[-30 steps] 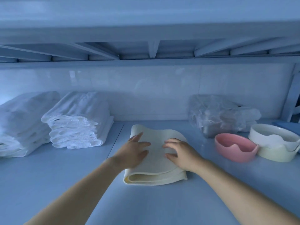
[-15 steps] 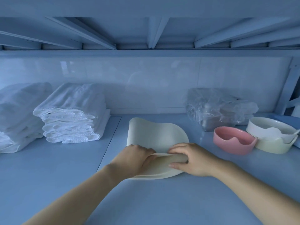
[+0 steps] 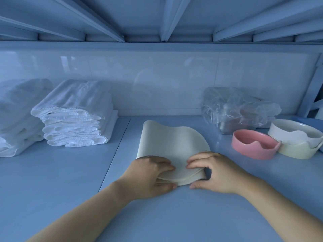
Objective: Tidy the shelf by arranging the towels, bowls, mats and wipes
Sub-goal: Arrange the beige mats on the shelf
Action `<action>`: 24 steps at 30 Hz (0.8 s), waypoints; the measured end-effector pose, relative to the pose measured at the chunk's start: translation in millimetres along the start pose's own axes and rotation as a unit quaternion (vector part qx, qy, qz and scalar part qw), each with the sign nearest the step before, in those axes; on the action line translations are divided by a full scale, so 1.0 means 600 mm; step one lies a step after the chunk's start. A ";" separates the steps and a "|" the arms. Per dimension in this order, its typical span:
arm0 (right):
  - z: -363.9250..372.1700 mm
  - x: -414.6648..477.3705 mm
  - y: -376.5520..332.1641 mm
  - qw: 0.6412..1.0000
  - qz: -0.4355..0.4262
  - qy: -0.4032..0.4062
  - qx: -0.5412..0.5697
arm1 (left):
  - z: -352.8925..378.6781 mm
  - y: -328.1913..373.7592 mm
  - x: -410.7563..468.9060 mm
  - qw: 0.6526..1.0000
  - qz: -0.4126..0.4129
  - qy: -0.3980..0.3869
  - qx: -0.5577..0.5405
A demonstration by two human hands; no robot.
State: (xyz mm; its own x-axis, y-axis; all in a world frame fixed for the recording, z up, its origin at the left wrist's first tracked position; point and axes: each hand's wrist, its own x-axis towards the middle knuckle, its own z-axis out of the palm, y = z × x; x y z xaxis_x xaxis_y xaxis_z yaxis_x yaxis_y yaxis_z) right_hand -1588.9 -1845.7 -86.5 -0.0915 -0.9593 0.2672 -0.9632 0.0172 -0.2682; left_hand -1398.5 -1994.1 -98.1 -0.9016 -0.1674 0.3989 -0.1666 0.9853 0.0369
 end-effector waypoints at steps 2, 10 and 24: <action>-0.001 -0.002 -0.007 1.000 0.001 0.006 -0.012 | -0.001 0.003 0.000 1.000 0.013 0.006 0.008; 0.009 0.001 -0.006 0.994 0.046 0.076 -0.063 | -0.003 0.013 0.008 0.998 0.054 0.012 0.037; -0.037 0.055 0.016 0.978 -0.017 0.183 -0.098 | 0.014 -0.003 0.020 0.990 -0.097 0.093 -0.047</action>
State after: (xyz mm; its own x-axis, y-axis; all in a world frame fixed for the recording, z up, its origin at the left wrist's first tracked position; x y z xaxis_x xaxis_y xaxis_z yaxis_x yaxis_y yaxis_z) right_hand -1607.1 -1870.7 -59.6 -0.1078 -0.7952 0.5967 -0.9940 0.0751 -0.0795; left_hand -1412.4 -1998.2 -100.9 -0.7652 -0.3532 0.5382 -0.2838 0.9355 0.2105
